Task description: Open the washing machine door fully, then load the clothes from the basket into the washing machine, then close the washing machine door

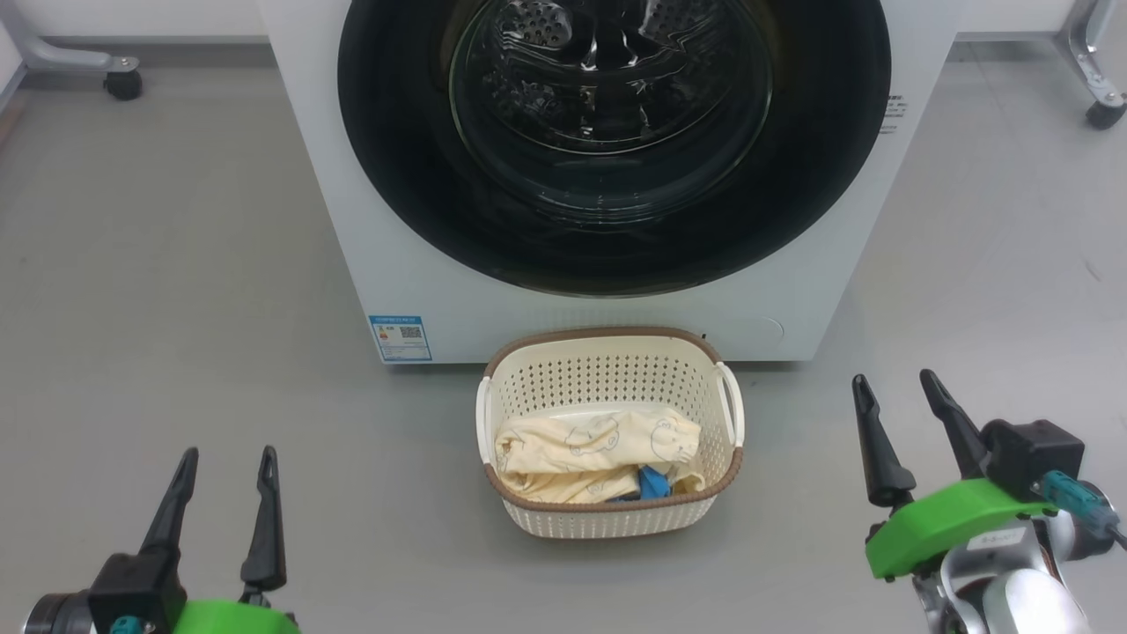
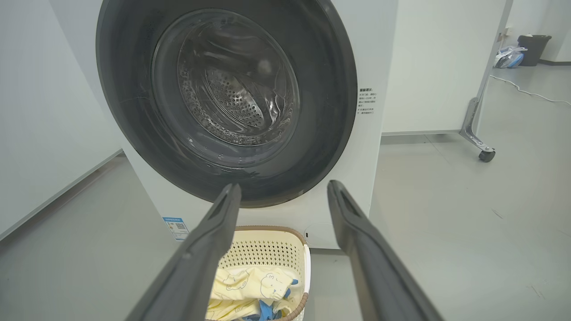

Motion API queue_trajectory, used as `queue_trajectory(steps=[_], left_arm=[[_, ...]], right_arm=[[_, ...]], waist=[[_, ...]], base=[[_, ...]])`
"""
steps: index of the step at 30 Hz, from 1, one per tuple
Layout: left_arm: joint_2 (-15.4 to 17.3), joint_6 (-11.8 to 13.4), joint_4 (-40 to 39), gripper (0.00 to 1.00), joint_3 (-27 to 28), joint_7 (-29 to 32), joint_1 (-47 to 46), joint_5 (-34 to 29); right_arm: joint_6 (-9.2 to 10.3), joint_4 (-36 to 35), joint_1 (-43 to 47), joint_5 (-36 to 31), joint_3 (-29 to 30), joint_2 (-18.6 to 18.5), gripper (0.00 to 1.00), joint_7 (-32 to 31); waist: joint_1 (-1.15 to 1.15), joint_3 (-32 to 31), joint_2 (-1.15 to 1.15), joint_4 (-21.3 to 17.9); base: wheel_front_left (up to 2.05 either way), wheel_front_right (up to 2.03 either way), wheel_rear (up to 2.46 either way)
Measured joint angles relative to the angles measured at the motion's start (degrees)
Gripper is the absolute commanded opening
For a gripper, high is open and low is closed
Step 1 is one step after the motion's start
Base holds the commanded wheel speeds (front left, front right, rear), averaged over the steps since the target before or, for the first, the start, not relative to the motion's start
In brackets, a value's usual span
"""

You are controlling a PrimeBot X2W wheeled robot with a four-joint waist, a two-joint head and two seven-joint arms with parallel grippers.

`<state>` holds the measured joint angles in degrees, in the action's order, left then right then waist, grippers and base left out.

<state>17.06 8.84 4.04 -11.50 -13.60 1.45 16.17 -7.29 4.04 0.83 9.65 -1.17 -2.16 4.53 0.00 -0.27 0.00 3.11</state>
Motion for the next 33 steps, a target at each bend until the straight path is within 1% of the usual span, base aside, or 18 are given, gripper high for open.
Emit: queue_trajectory(steps=[12,33], left_arm=[[0.32,-1.29,0.07,1.0,0.14,-0.52,-0.01,0.56],[0.88,-1.8,0.48,1.0,0.34,-0.57,-0.07,0.57]], right_arm=[[0.0,0.07,-0.14,0.03,-0.01,0.0,1.0,0.53],[0.0,0.98,-0.38,0.44,0.59,0.0,1.0,2.12]], waist=[[0.0,0.32,0.0,-0.61],[0.0,1.2,0.0,-1.4]], base=[[0.0,0.0,0.0],[0.01,0.01,-0.03]])
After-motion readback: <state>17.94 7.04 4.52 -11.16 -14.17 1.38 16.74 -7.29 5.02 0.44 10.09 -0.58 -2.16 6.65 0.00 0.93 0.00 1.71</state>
